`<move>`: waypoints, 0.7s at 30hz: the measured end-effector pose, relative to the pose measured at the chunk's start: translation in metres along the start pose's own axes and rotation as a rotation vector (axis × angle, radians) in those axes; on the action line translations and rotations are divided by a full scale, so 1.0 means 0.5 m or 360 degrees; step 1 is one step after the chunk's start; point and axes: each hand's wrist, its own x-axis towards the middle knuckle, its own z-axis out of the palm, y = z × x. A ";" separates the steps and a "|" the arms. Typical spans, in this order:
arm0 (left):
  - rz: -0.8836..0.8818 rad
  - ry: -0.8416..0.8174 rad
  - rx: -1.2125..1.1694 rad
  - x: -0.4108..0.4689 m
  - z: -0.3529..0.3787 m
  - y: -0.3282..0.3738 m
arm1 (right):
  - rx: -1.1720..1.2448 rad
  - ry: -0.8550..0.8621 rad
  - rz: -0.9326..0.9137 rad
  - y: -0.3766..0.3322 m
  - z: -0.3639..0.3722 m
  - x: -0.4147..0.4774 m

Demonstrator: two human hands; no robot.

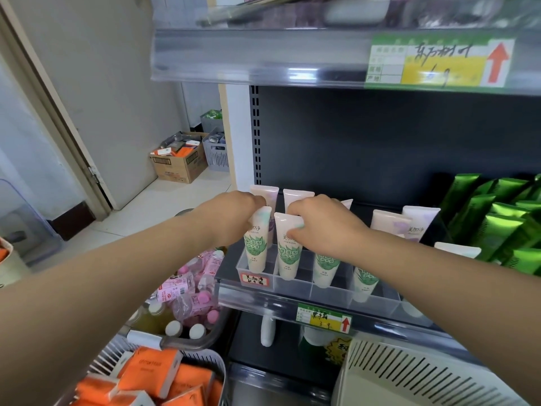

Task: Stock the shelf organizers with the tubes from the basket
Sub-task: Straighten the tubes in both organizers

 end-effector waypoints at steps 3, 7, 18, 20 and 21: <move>-0.0022 0.0005 -0.0008 0.000 0.003 0.000 | 0.0003 0.0010 -0.0006 0.001 0.003 0.001; -0.0055 -0.0001 -0.0008 -0.003 0.001 -0.007 | 0.0066 0.0001 -0.0014 -0.001 -0.001 -0.004; -0.0070 0.0265 -0.0113 0.009 -0.073 0.025 | 0.0255 0.0310 0.0106 0.087 -0.124 -0.023; -0.0014 0.0371 -0.0172 0.024 -0.089 0.059 | 0.0232 0.0257 0.0157 0.114 -0.142 -0.031; 0.0025 0.0404 -0.0192 0.034 -0.094 0.077 | 0.0218 0.0220 0.0185 0.128 -0.149 -0.035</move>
